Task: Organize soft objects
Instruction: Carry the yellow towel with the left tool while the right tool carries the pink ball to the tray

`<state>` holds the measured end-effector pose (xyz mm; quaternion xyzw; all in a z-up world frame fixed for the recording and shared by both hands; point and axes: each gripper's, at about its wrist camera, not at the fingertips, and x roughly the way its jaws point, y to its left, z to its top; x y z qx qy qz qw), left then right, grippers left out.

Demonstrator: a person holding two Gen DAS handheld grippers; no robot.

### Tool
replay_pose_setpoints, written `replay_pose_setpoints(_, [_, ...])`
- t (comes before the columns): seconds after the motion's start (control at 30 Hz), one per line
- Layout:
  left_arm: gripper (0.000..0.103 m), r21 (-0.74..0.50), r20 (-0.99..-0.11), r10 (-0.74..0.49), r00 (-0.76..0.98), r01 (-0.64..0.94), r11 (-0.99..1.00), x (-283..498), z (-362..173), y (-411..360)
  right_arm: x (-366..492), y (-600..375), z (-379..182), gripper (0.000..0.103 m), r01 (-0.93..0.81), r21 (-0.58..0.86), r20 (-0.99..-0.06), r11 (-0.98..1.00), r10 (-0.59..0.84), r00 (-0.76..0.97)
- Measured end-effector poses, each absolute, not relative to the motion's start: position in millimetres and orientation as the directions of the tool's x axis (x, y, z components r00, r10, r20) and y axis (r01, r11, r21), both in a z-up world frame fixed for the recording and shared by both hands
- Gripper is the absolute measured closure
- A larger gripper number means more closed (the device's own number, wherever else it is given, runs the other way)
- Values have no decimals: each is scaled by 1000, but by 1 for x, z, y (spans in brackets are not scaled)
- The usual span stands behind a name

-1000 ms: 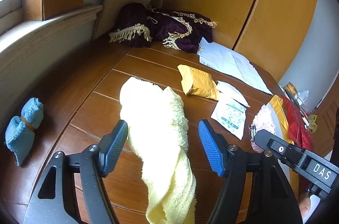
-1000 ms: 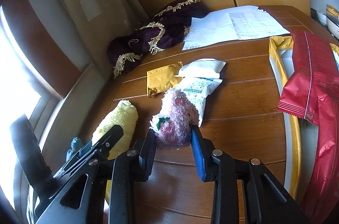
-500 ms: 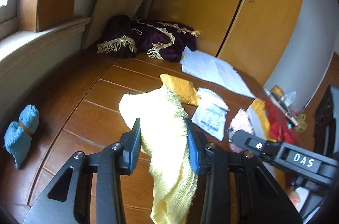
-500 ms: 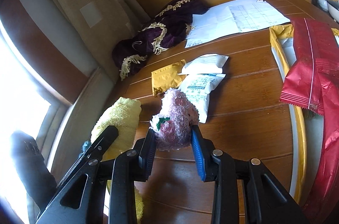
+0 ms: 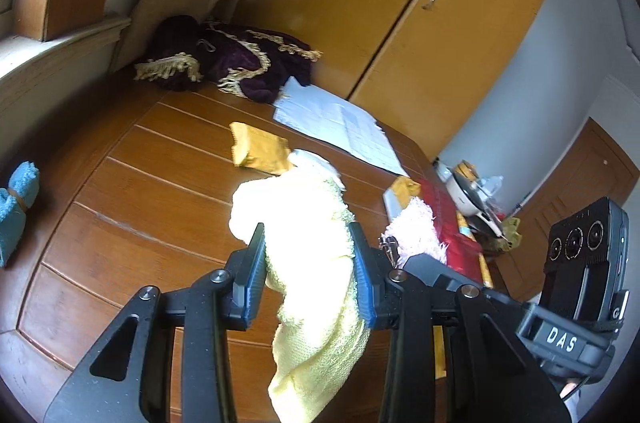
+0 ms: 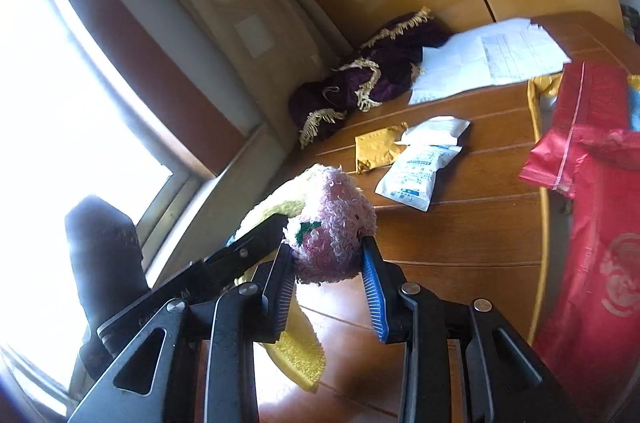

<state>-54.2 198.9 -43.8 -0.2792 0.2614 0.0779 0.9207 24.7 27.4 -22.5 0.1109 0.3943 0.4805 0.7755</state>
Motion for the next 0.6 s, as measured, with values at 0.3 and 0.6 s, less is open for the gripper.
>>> replay_pose_setpoints(0.3, [68, -520, -476, -153, 866, -137, 843, -45, -17, 157, 22, -24, -3, 70, -656, 548, -446, 519, 845, 295])
replay_pose_setpoints(0.6, [68, -575, -404, -339, 849, 52, 816, -15, 12, 111, 52, -96, 20, 70, -571, 487, -456, 662, 749, 480])
